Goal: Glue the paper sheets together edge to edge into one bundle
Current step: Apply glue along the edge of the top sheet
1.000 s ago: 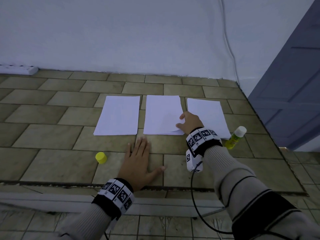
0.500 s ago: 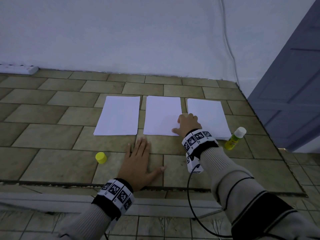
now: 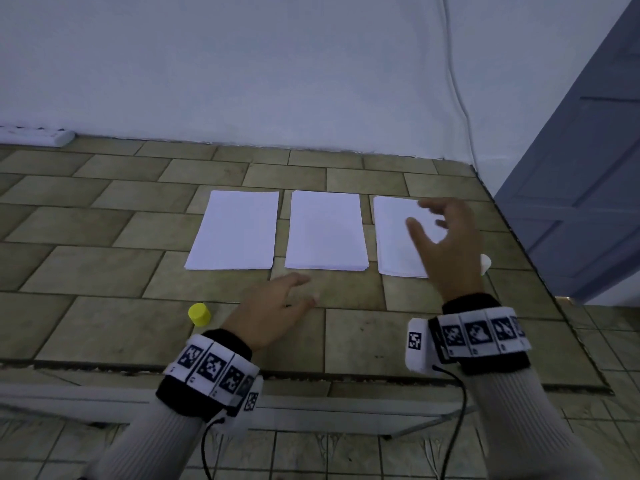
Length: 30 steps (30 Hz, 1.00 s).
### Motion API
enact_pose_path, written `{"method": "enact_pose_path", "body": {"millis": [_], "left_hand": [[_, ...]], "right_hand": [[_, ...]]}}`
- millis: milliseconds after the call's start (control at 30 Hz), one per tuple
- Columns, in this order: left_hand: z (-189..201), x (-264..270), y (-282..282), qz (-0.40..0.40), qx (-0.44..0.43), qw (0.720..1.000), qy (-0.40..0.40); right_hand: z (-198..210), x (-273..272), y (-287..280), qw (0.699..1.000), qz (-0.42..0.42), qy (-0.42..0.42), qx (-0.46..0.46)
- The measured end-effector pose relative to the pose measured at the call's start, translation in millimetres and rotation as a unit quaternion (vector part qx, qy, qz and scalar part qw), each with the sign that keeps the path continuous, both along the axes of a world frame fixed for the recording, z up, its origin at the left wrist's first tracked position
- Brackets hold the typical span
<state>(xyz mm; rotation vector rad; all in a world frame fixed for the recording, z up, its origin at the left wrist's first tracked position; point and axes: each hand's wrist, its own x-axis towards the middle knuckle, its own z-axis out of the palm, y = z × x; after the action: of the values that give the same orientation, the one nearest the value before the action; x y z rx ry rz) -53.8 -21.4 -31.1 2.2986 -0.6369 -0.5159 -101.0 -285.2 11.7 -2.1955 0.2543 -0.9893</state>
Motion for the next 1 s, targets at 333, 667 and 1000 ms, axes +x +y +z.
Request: {"method": "enact_pose_path", "body": {"millis": [333,667,1000], "left_hand": [[3.9,95.3,11.6,0.124,0.196,0.969,-0.081],[-25.5,114.0,14.7,0.145,0.333,0.925,-0.109],[-13.7,109.5,17.7,0.188,0.268,0.930,-0.164]], "right_hand": [[-16.7,-34.7,-37.7,0.962,-0.176,0.050,0.202],[-53.1,-38.7,-48.3,0.933,-0.175,0.185,0.253],[-62.8,-36.8,-52.6,0.935,-0.160,0.184,0.256]]}}
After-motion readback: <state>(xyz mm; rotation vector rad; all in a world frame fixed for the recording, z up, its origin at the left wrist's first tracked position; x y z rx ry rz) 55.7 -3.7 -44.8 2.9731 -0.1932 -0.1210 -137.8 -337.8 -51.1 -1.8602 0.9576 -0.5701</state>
